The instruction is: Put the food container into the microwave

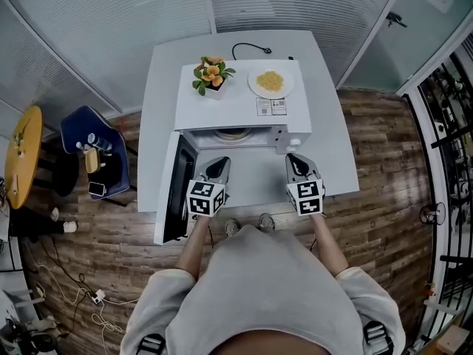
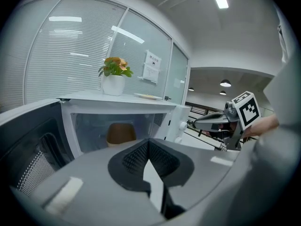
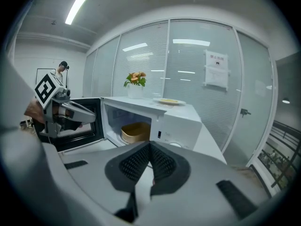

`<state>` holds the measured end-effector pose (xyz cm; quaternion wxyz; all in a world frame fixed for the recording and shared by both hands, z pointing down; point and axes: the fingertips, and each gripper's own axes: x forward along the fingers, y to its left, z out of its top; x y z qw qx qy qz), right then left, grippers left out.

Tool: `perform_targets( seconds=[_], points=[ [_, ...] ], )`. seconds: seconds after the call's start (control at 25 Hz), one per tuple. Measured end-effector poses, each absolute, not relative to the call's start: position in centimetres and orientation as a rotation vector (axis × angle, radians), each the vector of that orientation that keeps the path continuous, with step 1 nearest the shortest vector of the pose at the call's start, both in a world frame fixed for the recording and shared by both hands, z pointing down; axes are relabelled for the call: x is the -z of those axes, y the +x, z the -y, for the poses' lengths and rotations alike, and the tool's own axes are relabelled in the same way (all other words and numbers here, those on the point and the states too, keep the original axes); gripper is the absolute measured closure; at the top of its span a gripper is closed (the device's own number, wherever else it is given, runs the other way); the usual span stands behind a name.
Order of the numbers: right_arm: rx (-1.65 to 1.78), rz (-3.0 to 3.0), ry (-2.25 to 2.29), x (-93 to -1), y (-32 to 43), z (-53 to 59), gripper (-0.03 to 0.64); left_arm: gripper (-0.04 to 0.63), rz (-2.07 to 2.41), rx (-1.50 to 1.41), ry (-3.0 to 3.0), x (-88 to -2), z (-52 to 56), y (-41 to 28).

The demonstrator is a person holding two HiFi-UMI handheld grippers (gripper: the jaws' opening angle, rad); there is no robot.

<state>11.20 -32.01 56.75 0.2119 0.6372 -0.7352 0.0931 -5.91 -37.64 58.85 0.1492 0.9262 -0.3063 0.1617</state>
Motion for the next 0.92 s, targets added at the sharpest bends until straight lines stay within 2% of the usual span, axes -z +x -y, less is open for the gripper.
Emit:
perform_targets(
  seconds=[0.92],
  points=[
    [-0.286,2.036,1.768,-57.7,11.4,32.4,0.604,0.584,0.858,-0.459,2.666,-59.2,37.9,-4.8]
  ],
)
